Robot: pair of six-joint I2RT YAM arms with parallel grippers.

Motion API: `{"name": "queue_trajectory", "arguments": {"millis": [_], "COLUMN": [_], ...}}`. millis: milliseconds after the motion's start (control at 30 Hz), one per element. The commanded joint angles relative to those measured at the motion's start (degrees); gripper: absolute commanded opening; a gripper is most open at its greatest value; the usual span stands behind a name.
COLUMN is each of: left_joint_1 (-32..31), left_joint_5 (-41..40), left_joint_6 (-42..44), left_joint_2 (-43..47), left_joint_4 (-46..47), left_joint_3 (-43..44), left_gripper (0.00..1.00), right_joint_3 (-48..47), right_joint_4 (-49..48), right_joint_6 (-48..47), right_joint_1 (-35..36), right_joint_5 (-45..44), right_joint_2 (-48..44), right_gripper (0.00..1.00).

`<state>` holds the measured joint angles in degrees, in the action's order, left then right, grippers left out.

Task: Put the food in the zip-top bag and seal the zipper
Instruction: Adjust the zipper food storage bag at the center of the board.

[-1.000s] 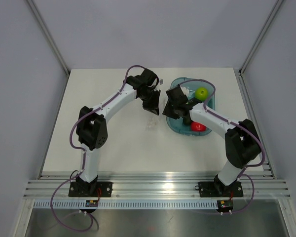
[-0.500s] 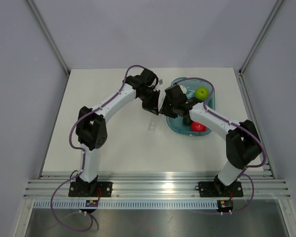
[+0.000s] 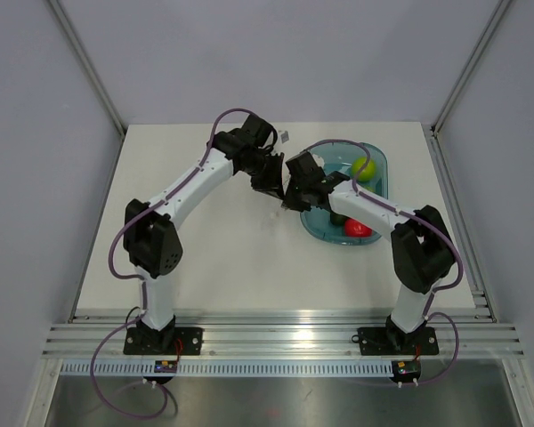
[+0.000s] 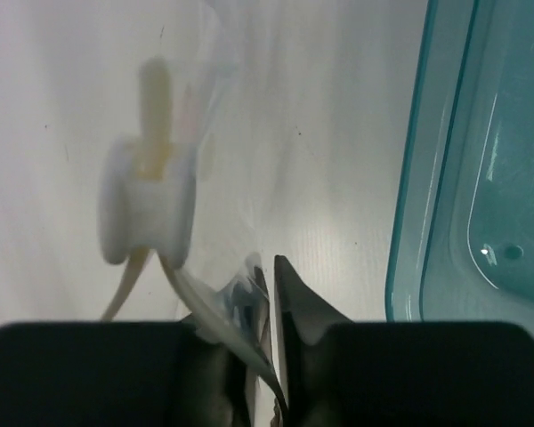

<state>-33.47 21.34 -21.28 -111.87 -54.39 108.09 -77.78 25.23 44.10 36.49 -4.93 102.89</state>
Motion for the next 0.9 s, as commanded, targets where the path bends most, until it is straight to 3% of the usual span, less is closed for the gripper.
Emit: {"name": "queue_trajectory", "arguments": {"millis": [0, 133, 333, 533, 567, 667, 800, 867], "left_joint_1": [0.78, 2.79, 4.20, 4.03, 3.94, 3.33, 2.71, 2.36], "left_joint_5": [2.30, 0.02, -2.79, -0.78, -0.52, 0.80, 2.30, 2.47], "left_joint_6": [0.53, 1.94, 3.52, 2.56, 2.30, 1.68, 0.45, 0.01], "left_joint_2": [3.76, 4.03, 3.86, 3.60, 3.51, 3.07, 1.93, 1.49], "left_joint_4": [1.31, 0.25, -1.86, -0.02, 0.25, 2.18, 3.68, 3.94], "left_joint_3": [-1.56, -2.97, -4.03, -5.00, -5.43, -6.66, -6.49, -6.14], "left_gripper": [0.00, 0.00, 0.00, 0.00, 0.14, 0.39, 0.56, 0.58], "right_joint_3": [-2.73, -3.26, -3.87, -4.31, -4.22, -4.22, -4.05, -3.79], "right_joint_4": [1.04, 5.16, 8.59, 7.03, 6.67, 5.71, 5.27, 4.74], "right_joint_6": [0.03, -1.03, -0.94, -0.59, -0.68, -0.68, -0.42, -0.24], "right_joint_1": [0.60, 0.60, 0.60, 0.60, 0.60, 0.69, 0.69, 0.69], "right_joint_5": [-3.41, -9.04, -14.58, -11.77, -10.90, -9.49, -8.17, -7.29], "right_joint_2": [-0.58, -1.73, -2.35, -1.73, -1.82, -2.26, -2.43, -2.52], "right_gripper": [0.13, 0.00, 0.00, 0.00, 0.00, 0.00, 0.00, 0.00]}}
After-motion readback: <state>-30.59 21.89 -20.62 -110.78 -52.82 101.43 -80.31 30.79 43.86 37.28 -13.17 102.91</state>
